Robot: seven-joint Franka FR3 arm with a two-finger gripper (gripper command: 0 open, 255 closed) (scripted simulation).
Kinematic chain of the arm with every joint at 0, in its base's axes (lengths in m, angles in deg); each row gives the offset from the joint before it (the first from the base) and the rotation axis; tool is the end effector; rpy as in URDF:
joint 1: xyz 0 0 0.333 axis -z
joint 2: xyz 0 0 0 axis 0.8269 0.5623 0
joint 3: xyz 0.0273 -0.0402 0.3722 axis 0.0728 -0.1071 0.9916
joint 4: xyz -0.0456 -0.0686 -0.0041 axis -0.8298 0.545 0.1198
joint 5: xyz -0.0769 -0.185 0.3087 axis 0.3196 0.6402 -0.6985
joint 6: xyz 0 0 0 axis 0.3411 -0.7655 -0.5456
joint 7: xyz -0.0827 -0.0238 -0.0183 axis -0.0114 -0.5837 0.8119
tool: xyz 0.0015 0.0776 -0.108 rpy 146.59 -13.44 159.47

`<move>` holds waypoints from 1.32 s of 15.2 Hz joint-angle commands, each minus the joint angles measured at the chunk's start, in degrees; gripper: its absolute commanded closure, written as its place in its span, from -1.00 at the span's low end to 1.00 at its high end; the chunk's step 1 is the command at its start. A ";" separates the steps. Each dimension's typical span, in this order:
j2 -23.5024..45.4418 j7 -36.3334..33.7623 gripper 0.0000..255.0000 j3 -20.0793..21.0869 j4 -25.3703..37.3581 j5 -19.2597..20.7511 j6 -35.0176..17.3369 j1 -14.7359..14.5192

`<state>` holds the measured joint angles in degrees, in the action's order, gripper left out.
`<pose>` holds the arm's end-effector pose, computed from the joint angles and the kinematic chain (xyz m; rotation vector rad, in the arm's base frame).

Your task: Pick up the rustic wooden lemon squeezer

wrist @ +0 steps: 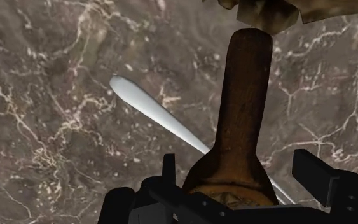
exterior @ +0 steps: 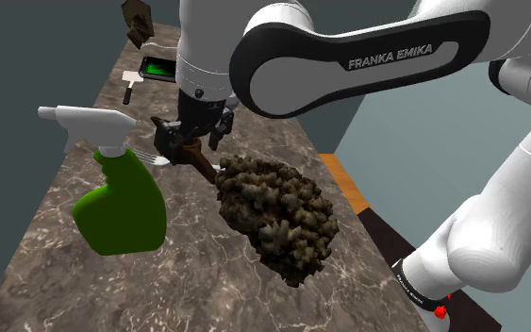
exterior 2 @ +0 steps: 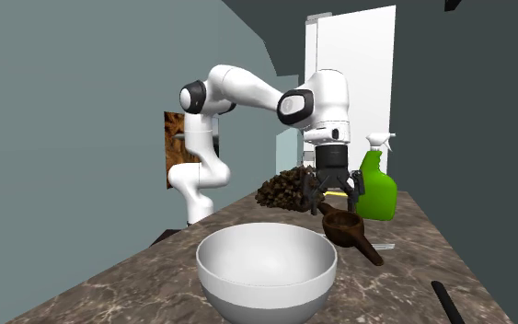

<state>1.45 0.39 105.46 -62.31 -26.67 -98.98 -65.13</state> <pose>0.4324 0.4094 0.5157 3.1227 0.2242 0.2571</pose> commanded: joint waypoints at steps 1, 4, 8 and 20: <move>0.61 -0.49 -1.00 -0.11 -0.94 0.60 -1.40 -0.11; 0.98 -0.84 -1.00 -0.19 -1.77 0.99 -2.48 -0.17; 1.01 -0.76 1.00 -0.22 -1.65 0.98 -2.41 -0.13; -0.26 0.38 1.00 0.10 1.53 -0.34 1.68 0.00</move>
<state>1.27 0.64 105.51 -61.54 -26.88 -98.11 -65.10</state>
